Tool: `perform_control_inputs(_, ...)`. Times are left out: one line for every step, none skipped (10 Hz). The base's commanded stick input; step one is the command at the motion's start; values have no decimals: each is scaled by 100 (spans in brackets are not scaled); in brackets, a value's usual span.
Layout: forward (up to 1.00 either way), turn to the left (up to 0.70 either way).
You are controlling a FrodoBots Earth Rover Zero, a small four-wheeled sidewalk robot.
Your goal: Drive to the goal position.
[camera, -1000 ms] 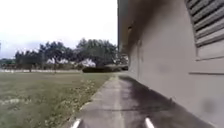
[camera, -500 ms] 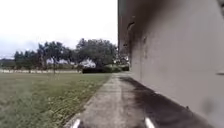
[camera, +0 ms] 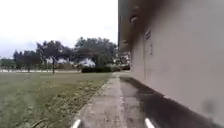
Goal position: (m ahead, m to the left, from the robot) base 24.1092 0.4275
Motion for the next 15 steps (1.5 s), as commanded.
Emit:
perform_control_inputs(84, 3)
perform_control_inputs(84, 3)
perform_control_inputs(84, 3)
perform_control_inputs(84, 3)
perform_control_inputs(84, 3)
perform_control_inputs(84, 3)
perform_control_inputs(84, 3)
perform_control_inputs(84, 3)
perform_control_inputs(84, 3)
perform_control_inputs(84, 3)
perform_control_inputs(84, 3)
perform_control_inputs(84, 3)
perform_control_inputs(84, 3)
perform_control_inputs(84, 3)
perform_control_inputs(84, 3)
